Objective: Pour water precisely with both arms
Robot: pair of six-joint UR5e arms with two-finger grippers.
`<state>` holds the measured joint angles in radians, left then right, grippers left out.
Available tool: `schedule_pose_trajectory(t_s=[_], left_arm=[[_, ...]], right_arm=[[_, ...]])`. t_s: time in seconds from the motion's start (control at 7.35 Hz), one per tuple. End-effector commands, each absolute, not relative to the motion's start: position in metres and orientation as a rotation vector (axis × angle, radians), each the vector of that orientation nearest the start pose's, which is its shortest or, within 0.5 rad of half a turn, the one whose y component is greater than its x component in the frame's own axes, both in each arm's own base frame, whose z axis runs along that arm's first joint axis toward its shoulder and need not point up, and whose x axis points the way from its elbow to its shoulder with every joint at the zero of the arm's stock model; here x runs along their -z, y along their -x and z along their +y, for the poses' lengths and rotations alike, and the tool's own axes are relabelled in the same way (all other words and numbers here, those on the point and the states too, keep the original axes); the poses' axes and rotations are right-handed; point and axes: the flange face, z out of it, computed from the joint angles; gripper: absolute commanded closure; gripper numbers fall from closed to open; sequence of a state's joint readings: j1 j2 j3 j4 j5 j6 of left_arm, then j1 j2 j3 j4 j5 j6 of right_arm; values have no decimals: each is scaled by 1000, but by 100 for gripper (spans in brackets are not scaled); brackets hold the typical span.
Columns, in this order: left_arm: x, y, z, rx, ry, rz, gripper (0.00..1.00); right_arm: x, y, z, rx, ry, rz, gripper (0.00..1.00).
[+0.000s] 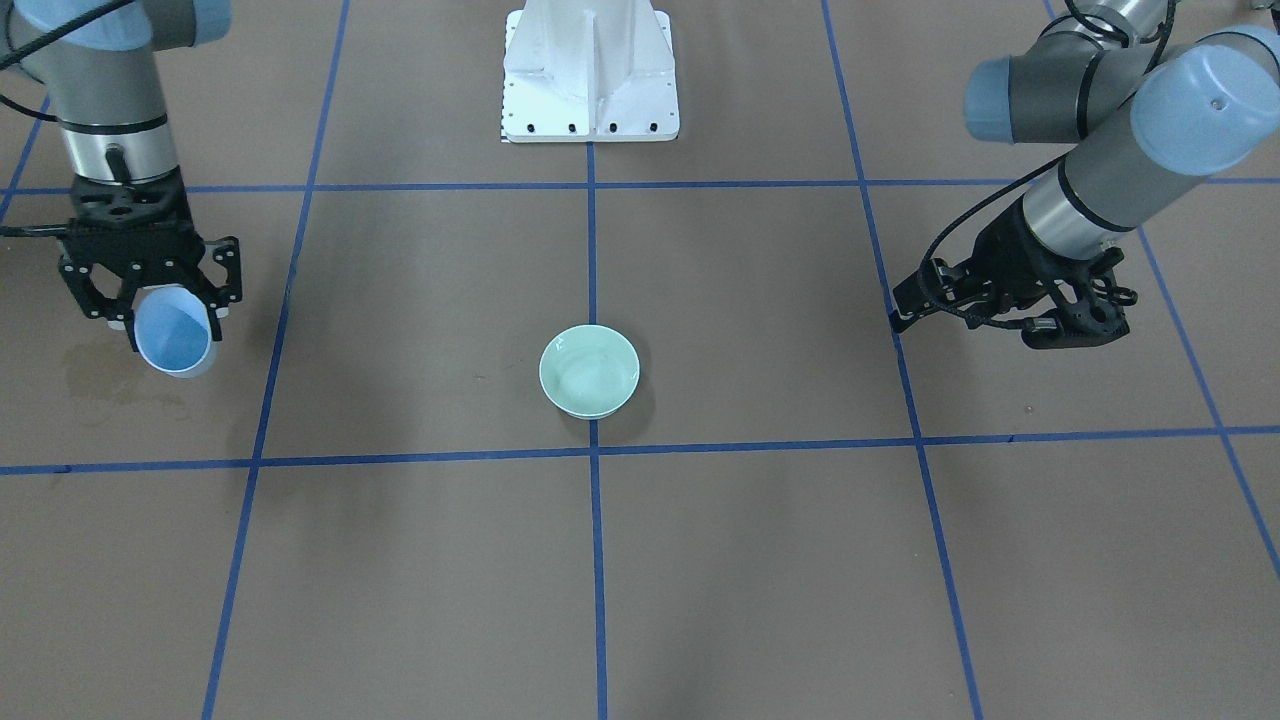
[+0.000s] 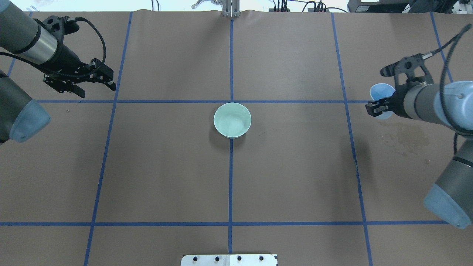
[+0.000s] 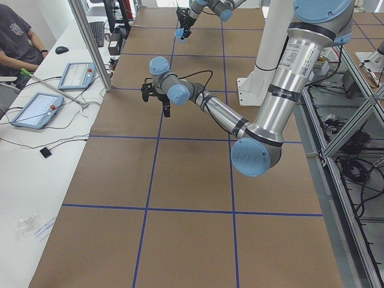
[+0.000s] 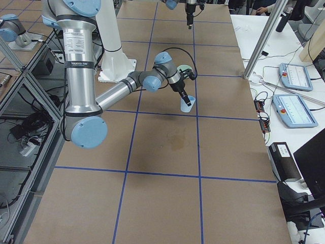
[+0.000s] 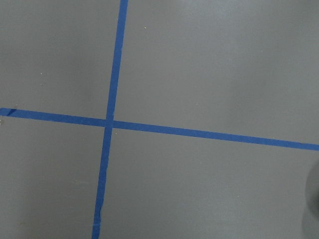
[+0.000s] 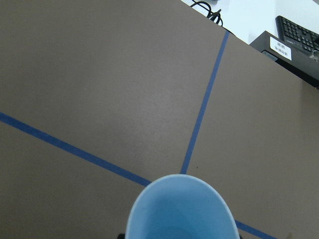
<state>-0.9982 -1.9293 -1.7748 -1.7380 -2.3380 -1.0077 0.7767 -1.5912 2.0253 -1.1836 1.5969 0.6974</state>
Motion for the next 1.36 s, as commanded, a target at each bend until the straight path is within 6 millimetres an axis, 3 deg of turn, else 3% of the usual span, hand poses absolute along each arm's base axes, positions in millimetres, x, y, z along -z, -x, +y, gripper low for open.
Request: schedule_pose_trajectory(t_s=[0.0, 0.27, 0.41, 0.54, 0.95, 1.09, 1.22], left_arm=[[-339, -273, -541, 118, 34, 1004, 0], [-338, -273, -541, 117, 33, 1005, 0], [-338, -273, -541, 117, 33, 1005, 0], [-337, -274, -542, 118, 32, 1006, 0], [-337, -274, -541, 120, 35, 1006, 0], [-336, -274, -542, 119, 34, 1007, 0], [-335, -274, -541, 119, 33, 1008, 0]], right_arm=[[-489, 218, -419, -55, -550, -734, 83], [-558, 199, -400, -144, -579, -826, 81], [-571, 192, -397, -177, -583, -846, 80], [-580, 184, -392, -204, -583, -827, 73], [-591, 169, -383, -249, -633, -808, 64], [-590, 171, -382, -252, -631, -815, 53], [-589, 177, -380, -238, -629, -823, 34]])
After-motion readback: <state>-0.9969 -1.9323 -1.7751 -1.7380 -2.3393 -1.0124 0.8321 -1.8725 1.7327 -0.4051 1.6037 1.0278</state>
